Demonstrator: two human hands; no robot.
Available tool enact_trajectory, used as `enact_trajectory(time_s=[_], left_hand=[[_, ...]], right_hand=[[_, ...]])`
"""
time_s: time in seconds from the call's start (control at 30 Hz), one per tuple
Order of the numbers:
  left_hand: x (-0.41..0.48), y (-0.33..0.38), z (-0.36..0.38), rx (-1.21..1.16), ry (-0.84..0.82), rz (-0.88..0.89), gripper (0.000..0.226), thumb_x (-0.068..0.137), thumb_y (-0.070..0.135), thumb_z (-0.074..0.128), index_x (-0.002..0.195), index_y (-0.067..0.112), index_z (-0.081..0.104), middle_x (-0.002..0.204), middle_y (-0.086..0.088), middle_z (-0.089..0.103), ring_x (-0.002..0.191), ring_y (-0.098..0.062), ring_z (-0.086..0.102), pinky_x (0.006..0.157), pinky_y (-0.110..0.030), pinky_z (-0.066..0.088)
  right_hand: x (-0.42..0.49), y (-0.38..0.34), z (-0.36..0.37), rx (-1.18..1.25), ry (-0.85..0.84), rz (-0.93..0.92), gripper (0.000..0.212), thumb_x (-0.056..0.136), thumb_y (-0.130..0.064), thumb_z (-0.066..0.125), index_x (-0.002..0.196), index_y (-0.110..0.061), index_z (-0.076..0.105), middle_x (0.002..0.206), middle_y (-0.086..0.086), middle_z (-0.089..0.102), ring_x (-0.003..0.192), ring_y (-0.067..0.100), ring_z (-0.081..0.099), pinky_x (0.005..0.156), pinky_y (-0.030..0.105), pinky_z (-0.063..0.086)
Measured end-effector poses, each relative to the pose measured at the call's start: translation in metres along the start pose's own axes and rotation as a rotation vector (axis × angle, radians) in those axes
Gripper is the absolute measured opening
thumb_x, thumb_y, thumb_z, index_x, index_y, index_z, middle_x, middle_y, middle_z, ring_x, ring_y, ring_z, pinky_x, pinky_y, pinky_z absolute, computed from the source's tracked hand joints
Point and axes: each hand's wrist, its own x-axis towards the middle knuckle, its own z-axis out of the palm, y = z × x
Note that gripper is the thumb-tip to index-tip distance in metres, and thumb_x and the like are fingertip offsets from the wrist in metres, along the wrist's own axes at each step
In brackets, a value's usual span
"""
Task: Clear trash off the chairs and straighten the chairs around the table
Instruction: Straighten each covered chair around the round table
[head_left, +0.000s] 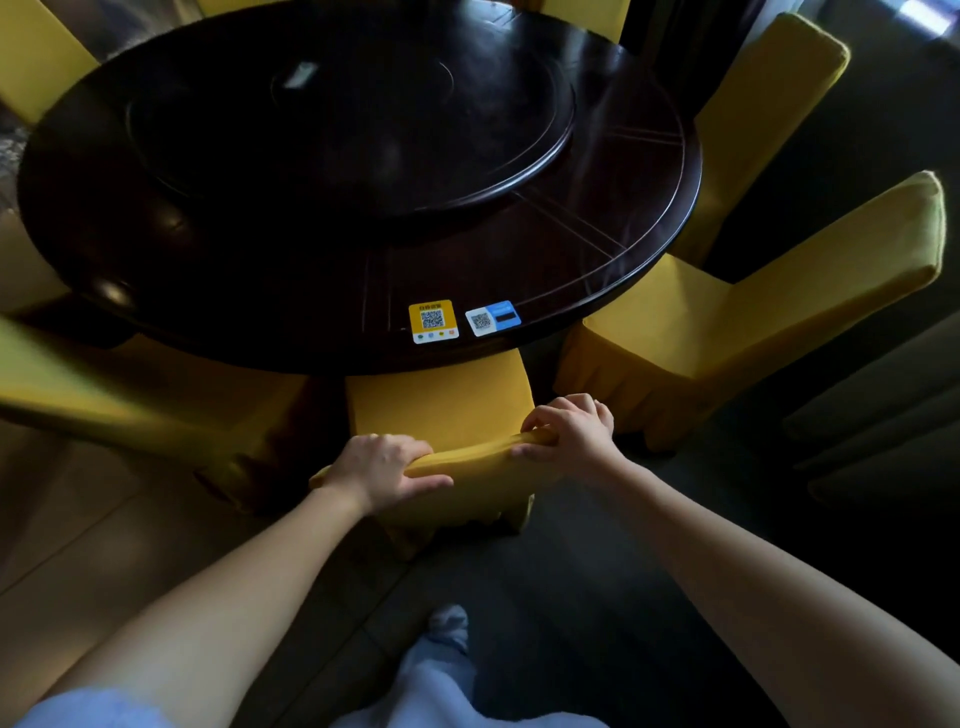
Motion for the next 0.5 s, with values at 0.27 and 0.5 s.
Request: enact_trajectory(time_s=[0.27, 0.5], left_hand=[[0.027, -0.02, 0.0, -0.018, -0.028, 0.029, 0.106, 0.062, 0.09, -0.006, 0.107, 0.026, 0.064, 0.093, 0.006, 0.067, 0.077, -0.009, 0.062, 0.065, -0.023, 0.053], [0.028, -0.018, -0.004, -0.055, -0.069, 0.002, 0.105, 0.058, 0.091, -0.004, 0.11, 0.028, 0.062, 0.098, 0.008, 0.065, 0.082, -0.008, 0.06, 0.065, -0.018, 0.047]], right_hand=[[0.035, 0.002, -0.01, 0.039, -0.075, 0.057, 0.053, 0.065, -0.077, 0.058, 0.102, -0.039, 0.063, 0.118, -0.01, 0.054, 0.128, 0.018, 0.03, 0.108, 0.046, 0.013], [0.031, -0.003, -0.016, 0.064, -0.106, 0.082, 0.072, 0.051, -0.09, 0.048, 0.1, -0.04, 0.063, 0.116, -0.012, 0.055, 0.127, 0.017, 0.031, 0.107, 0.044, 0.015]])
